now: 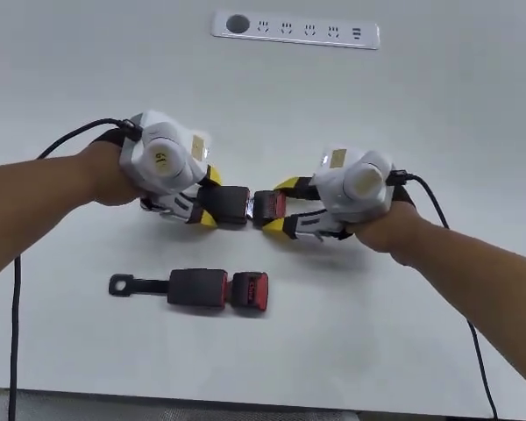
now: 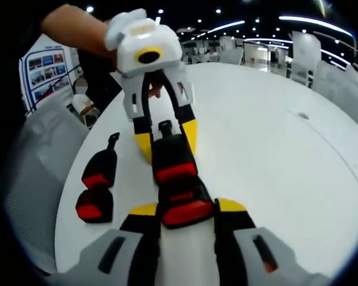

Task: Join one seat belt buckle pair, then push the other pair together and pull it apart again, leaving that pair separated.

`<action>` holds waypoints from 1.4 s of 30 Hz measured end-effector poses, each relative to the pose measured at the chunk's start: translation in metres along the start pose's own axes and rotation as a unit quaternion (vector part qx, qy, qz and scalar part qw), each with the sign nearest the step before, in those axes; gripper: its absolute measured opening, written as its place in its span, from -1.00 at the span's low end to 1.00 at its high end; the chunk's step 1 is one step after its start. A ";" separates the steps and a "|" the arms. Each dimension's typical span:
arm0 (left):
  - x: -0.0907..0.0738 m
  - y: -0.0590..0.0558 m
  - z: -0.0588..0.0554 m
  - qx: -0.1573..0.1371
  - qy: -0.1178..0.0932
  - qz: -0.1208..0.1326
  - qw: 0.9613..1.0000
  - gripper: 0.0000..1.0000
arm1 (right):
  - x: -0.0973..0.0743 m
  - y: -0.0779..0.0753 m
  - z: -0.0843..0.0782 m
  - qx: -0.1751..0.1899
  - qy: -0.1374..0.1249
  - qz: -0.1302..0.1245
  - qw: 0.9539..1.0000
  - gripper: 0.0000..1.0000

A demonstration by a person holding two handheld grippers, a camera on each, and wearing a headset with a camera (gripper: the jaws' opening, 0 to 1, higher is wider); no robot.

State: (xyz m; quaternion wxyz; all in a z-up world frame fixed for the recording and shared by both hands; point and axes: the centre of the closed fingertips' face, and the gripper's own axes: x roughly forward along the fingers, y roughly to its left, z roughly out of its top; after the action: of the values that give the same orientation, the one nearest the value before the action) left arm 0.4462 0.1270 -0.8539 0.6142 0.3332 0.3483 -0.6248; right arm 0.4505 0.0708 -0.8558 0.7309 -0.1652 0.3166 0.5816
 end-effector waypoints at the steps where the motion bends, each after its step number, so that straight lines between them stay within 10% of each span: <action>1: 0.000 0.000 0.000 0.000 0.000 0.000 1.000 -0.34 | 0.000 0.000 0.000 -0.002 0.003 -0.001 1.000 -0.31; 42: -0.001 0.000 0.000 0.001 0.009 -0.001 1.000 -0.32 | 0.002 -0.002 0.001 -0.014 0.029 -0.020 0.999 -0.29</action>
State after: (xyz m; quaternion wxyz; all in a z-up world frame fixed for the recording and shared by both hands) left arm 0.4461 0.1271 -0.8529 0.6098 0.3391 0.3534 -0.6231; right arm 0.4531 0.0723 -0.8562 0.7307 -0.1982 0.3259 0.5662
